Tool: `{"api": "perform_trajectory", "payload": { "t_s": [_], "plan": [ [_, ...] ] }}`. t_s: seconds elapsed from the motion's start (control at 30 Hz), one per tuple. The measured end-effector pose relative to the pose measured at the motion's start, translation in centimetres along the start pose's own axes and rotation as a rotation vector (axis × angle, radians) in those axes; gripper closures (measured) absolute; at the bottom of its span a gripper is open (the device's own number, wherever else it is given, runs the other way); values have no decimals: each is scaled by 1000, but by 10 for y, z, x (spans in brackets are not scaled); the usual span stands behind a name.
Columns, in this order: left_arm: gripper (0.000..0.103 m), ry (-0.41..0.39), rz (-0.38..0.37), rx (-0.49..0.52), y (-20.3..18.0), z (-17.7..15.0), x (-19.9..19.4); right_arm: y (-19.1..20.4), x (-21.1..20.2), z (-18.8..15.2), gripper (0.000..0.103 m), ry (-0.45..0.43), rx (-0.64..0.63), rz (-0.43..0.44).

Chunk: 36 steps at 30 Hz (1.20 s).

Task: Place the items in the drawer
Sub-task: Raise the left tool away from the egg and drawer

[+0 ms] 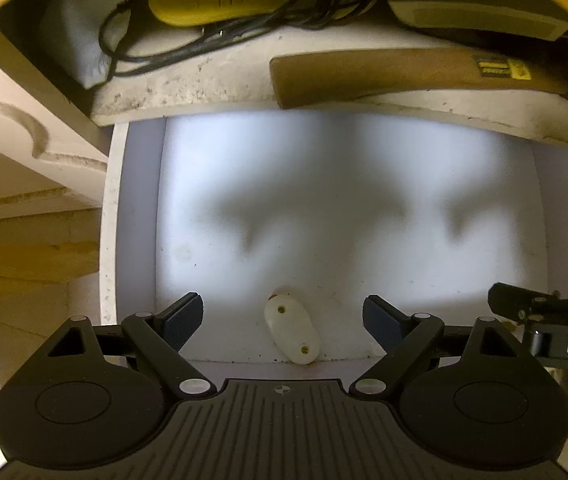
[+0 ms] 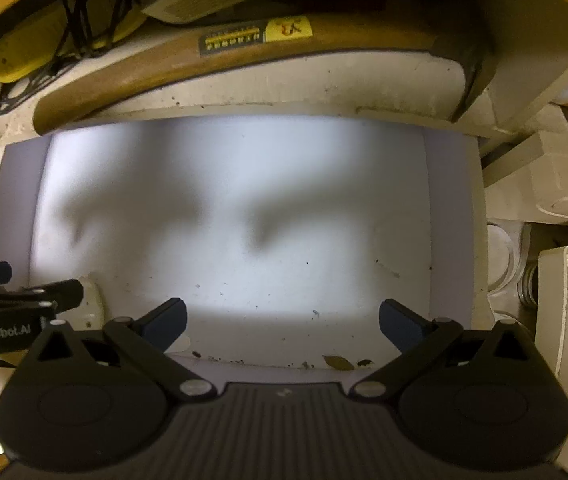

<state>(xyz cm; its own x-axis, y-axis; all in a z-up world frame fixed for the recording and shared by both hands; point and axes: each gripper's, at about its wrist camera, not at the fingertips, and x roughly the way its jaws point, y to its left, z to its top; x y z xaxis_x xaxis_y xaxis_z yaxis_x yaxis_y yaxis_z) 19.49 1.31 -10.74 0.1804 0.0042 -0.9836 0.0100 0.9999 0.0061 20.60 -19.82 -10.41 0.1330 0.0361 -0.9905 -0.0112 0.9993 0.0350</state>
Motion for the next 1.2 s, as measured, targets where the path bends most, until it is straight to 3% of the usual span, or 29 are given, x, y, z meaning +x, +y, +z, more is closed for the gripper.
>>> {"api": "perform_trajectory", "payload": {
  "t_s": [0.43,0.77,1.2],
  "plan": [
    [15,-76,-19,-7,-2,0,-43,7,-47,0,0,-69,4,24],
    [15,-139,-19,-11,3,-11,-51,5,-52,-18,0,-139,-23,23],
    [15,-131,-1,5,-3,-40,-62,2,-61,-48,0,-153,-13,29]
  ]
}}
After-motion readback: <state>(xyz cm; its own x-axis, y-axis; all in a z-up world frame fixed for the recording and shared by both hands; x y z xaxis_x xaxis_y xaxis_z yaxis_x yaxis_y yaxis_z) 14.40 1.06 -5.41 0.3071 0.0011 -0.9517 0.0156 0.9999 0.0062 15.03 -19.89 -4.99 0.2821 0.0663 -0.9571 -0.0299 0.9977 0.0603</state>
